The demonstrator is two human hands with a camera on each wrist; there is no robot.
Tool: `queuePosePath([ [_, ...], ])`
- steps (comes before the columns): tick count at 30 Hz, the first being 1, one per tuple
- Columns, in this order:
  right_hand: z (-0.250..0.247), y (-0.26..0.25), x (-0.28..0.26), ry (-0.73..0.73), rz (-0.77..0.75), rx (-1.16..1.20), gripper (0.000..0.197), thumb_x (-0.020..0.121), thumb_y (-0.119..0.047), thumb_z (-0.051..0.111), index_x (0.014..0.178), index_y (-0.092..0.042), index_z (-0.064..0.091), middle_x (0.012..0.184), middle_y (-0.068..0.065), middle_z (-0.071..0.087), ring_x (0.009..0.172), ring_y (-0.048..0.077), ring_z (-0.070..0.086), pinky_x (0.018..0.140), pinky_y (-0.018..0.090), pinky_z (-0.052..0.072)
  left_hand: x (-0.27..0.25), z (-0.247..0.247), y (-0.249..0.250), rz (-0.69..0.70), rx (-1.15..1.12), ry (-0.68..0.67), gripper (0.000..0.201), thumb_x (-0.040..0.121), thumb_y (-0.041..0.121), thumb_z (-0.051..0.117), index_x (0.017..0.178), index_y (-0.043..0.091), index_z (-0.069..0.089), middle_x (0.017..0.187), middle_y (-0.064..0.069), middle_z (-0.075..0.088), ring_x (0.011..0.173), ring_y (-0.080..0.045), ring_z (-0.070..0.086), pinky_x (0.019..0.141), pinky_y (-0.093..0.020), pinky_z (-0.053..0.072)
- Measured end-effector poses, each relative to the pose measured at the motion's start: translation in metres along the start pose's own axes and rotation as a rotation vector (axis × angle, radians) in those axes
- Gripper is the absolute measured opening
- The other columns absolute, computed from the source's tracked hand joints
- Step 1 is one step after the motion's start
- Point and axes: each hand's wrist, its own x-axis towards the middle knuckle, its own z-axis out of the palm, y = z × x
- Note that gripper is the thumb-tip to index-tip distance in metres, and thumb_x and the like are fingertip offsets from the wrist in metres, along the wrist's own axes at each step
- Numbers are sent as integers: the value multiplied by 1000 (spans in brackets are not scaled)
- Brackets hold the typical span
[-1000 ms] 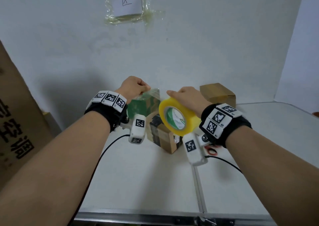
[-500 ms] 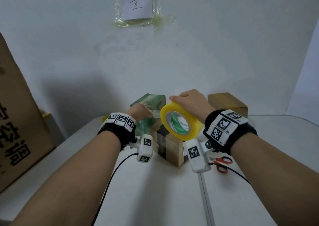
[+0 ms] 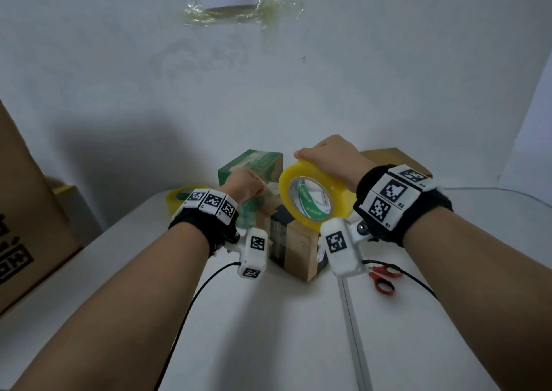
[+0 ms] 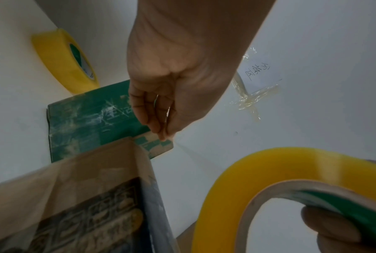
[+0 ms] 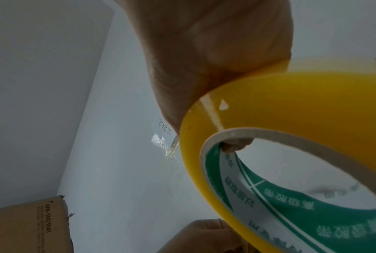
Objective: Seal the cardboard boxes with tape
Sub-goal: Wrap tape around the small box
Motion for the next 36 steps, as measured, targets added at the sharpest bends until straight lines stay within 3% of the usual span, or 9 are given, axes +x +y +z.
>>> queuePosePath([
  [5,6,8,3,-42,47,25,48,88,-42,64,58,-18,35,60,1,36,57,18,36,54,31,29,-1,4,1,32,135,15,25,85,0,55,62,10,56,64,-6,53,61,-20,48,56,-25,42],
  [8,9,6,6,-77,48,-47,41,88,-46,60,65,-17,44,71,3,48,73,23,48,57,31,32,-4,4,-1,49,208,36,29,86,3,54,59,13,57,76,-5,62,63,-18,52,48,-22,37],
  [12,17,-4,11,-123,26,-182,38,91,-47,55,95,-10,61,96,6,61,89,23,55,67,32,37,-6,1,-6,32,221,44,23,87,6,55,67,13,65,79,-4,65,67,-17,55,51,-23,40],
  [15,22,-8,12,-123,29,-225,39,91,-46,54,102,-9,62,103,8,62,92,24,56,73,32,38,-9,1,-13,19,202,29,22,86,6,55,68,12,66,72,-4,62,64,-18,53,58,-24,45],
  [21,23,-11,13,-109,48,-246,36,92,-43,55,108,-11,60,102,6,55,91,23,51,75,30,36,-13,4,-16,26,180,21,28,85,5,53,61,16,63,74,-1,64,63,-14,54,58,-22,42],
  [24,27,-13,17,-113,55,-278,33,91,-44,55,102,-13,56,101,6,55,91,24,51,74,31,37,-13,5,-17,33,178,22,24,87,6,53,68,14,66,80,-3,66,70,-16,56,65,-25,43],
  [27,29,-15,20,-126,61,-303,36,91,-44,56,107,-12,58,104,7,54,92,24,50,75,31,37,-12,7,-19,34,185,10,23,87,6,53,70,14,66,83,-4,67,69,-15,56,63,-23,44],
  [32,30,-16,24,-150,61,-318,32,92,-44,55,103,-13,56,99,6,52,89,23,50,73,31,37,-7,11,-22,-1,152,-16,23,88,8,54,69,15,66,71,1,63,73,-16,58,72,-28,50],
  [36,32,-15,27,-158,51,-339,33,92,-44,54,104,-14,58,92,5,51,86,22,49,72,30,37,-6,13,-25,-46,110,-80,16,90,11,57,78,13,68,71,-2,61,62,-13,51,59,-23,45],
])
